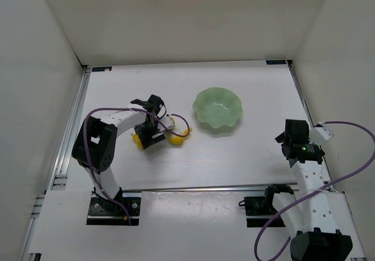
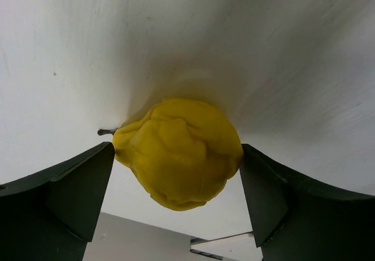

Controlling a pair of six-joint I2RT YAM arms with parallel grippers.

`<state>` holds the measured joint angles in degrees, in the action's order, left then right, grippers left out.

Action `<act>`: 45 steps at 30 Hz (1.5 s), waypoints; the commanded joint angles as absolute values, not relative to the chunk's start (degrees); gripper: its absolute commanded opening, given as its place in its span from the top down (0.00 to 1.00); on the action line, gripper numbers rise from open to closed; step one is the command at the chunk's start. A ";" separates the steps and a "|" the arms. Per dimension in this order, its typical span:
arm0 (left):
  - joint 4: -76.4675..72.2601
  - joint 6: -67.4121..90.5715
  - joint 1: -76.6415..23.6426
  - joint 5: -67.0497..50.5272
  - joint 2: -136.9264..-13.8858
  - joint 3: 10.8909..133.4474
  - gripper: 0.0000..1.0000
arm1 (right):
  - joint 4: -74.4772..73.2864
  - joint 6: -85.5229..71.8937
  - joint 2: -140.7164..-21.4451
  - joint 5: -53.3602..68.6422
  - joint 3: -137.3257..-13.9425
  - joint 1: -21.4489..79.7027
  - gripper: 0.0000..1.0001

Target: Place and organize the fake fruits in the fruit bowl

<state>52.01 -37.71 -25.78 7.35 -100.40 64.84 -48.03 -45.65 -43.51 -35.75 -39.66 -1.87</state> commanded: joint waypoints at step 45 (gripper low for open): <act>42.45 -20.32 -41.60 17.50 -117.44 123.95 0.00 | -41.58 -53.49 -43.15 -26.10 -35.86 6.47 0.00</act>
<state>43.97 -24.99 -46.41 15.27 -128.20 126.19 -43.40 -47.11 -42.50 -29.58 -36.51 2.37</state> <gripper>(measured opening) 0.994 0.996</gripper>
